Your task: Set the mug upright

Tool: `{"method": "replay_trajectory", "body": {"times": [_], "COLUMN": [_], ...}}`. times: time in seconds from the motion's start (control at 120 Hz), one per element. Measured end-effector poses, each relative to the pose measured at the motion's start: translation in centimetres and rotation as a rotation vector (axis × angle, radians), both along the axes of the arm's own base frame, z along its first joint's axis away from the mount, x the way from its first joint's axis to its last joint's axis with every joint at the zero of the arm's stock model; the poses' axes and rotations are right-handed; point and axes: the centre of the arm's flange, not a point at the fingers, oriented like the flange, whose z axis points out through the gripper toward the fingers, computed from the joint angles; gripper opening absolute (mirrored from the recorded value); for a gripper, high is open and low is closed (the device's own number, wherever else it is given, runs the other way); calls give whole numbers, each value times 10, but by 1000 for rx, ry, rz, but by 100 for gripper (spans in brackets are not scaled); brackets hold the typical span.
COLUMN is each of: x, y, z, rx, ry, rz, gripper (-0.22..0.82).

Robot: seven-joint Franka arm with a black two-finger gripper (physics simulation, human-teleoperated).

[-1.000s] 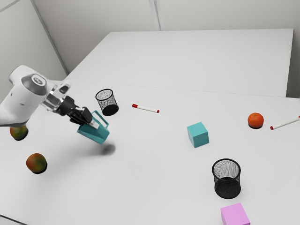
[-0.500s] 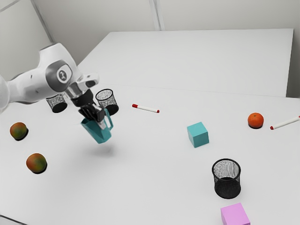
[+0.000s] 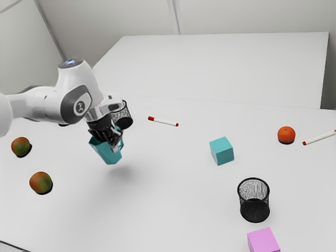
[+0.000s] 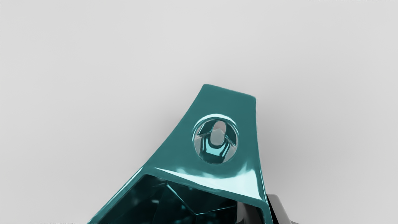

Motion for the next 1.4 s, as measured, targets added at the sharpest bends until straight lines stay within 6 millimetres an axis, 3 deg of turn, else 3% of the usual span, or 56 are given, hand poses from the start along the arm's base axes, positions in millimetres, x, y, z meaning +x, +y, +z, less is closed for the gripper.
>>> {"method": "replay_trajectory", "body": {"times": [0.717, 1.117, 1.317, 1.4], "x": [5, 7, 8, 8], "y": [-6, -6, -7, -8], "z": [-52, -67, -63, -58], "rx": [3, 3, -10, -13], "ry": [27, 46, 37, 27], "rz": [171, 215, 224, 224], "gripper": [-17, -17, 5, 21]}}
